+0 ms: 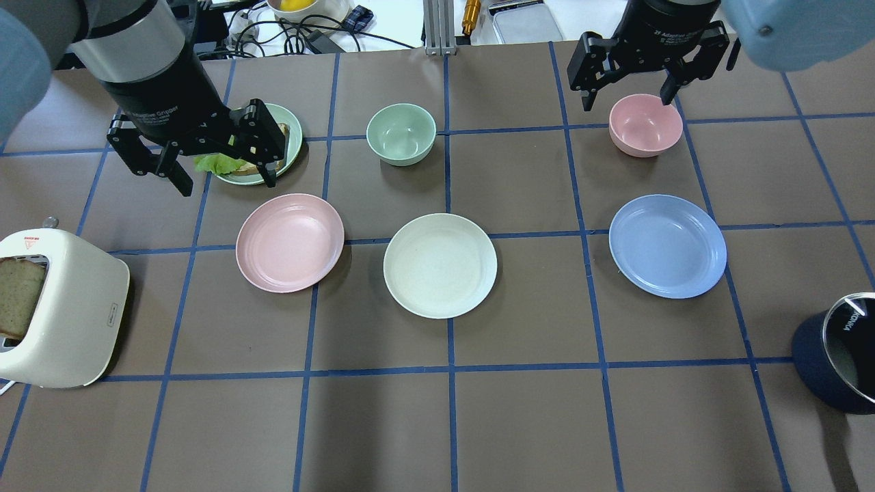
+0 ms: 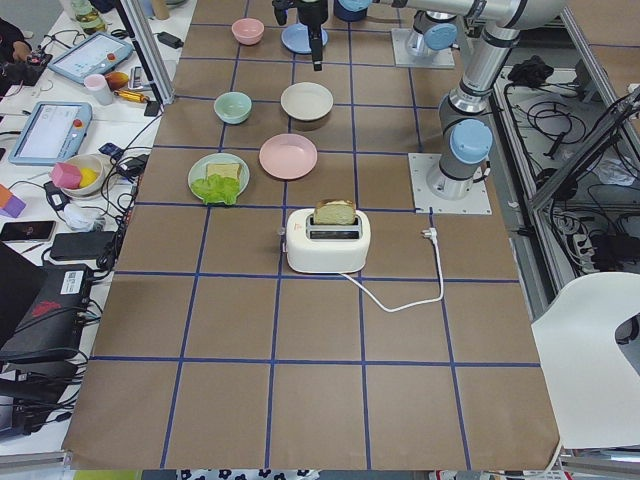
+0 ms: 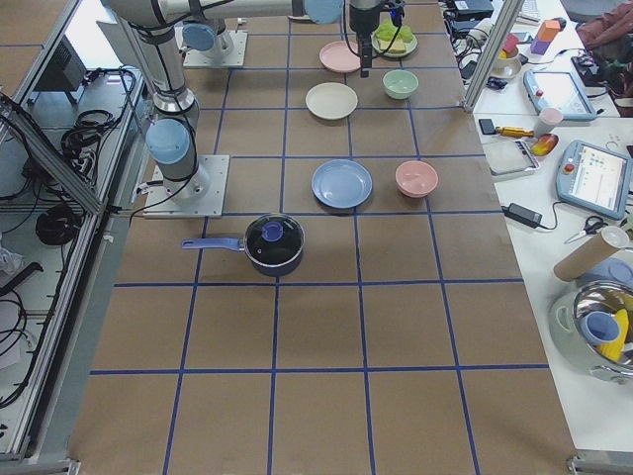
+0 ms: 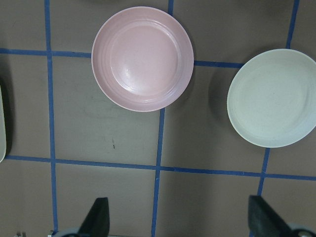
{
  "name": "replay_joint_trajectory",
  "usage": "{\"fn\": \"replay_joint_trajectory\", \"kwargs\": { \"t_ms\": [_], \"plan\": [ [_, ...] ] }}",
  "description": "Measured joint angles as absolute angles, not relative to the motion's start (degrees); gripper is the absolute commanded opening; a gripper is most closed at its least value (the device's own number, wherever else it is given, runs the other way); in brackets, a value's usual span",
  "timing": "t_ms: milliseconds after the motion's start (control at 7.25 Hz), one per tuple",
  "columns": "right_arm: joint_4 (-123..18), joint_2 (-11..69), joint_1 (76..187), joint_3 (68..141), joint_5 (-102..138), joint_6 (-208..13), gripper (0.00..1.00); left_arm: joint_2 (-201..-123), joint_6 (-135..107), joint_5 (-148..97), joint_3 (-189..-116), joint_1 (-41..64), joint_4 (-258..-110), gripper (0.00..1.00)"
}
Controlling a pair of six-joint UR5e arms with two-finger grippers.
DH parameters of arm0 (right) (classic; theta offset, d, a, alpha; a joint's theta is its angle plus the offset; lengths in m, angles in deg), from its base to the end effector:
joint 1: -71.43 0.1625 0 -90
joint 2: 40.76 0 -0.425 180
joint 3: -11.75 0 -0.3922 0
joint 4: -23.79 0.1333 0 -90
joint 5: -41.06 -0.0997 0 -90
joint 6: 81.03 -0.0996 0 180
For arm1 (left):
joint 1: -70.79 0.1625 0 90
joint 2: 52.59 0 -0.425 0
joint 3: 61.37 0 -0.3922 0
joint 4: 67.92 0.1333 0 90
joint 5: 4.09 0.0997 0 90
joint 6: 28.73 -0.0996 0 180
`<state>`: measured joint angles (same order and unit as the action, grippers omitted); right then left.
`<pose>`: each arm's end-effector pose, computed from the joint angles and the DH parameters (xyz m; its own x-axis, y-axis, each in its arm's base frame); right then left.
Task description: Stack three plates with pink and blue
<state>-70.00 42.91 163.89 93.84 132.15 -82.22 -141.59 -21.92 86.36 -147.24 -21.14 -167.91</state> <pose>0.1548 -0.5413 0.5059 -0.9996 -0.0205 0.0170 -0.0220 0.9953 -0.0940 -0.1484 -0.4694 0.5148 -0.9963 -0.0840 -0.0178 -0.0852 0.9929 0.0832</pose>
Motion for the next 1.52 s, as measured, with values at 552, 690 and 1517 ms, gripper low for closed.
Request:
{"fn": "replay_joint_trajectory", "kwargs": {
  "t_ms": [552, 690, 1517],
  "plan": [
    [-70.1, 43.0, 163.9, 93.8, 132.0, -82.2, 1.00, -141.4, -22.0, 86.4, -147.2, -21.1, -167.9, 1.00],
    [-70.1, 43.0, 163.8, 93.8, 132.0, -82.2, 1.00, -141.4, -22.0, 86.4, -147.2, -21.1, -167.9, 1.00],
    [-69.7, 42.5, 163.9, 92.8, 132.4, -82.6, 1.00, -141.3, -22.0, 86.4, -147.3, -21.1, -167.9, 1.00]
  ]
}}
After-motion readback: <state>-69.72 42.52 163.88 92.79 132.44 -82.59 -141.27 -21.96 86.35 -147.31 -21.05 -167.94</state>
